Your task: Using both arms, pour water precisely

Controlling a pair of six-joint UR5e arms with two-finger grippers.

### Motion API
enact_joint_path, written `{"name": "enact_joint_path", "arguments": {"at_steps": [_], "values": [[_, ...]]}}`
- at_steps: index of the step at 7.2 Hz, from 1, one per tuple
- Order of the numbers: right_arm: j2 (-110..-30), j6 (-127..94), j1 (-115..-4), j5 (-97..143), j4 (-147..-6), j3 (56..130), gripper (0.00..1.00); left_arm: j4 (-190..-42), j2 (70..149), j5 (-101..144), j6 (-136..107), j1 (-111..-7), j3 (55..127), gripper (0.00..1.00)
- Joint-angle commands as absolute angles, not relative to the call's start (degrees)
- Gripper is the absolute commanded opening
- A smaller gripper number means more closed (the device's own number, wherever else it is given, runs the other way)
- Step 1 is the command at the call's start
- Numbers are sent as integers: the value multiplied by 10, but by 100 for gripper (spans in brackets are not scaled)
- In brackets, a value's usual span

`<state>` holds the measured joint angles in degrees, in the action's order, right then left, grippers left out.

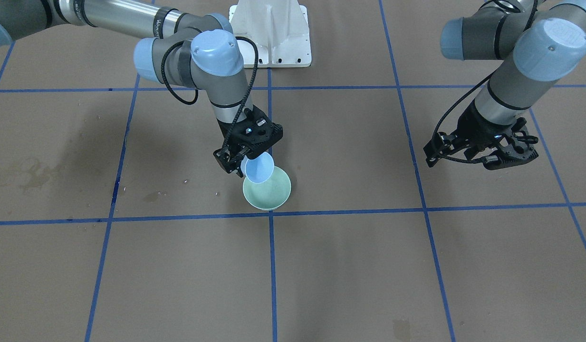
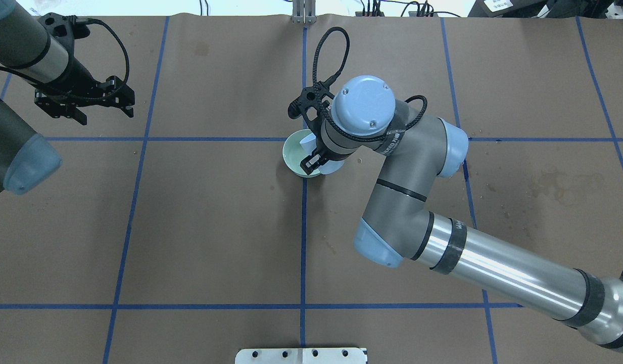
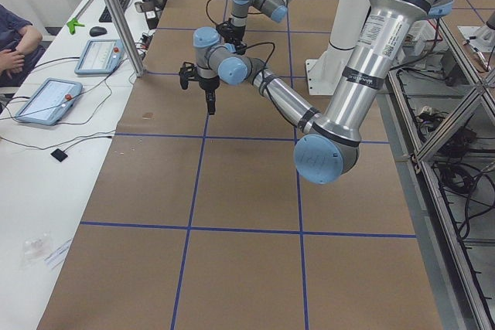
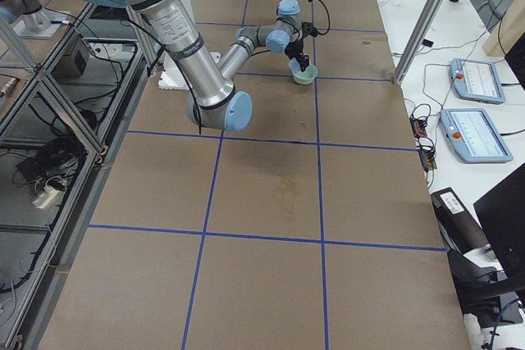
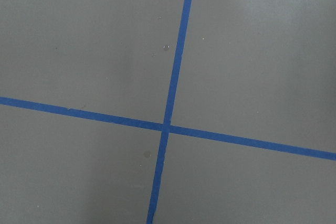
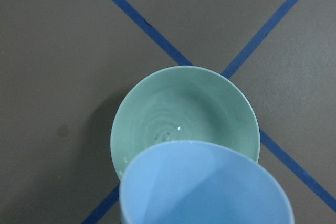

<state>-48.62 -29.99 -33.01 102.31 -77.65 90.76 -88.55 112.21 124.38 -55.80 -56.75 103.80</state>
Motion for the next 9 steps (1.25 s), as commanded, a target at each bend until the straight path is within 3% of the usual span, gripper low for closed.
{"name": "enact_joint_path", "arguments": {"at_steps": [1,3,5,9], "values": [[-523,-379,-337,948,-744,989,0,-885,1122,1245,-558,-568,1038,100],[-597,-465,-351,873,-747,1080,0,-885,1123,1245,-558,-567,1038,100],[-743,-469,-417,867,-751,1170,0,-885,1122,1245,-561,-568,1044,100],[-942,-625,-457,710,-744,1211,0,-882,1121,1245,-567,-568,1057,100]]}}
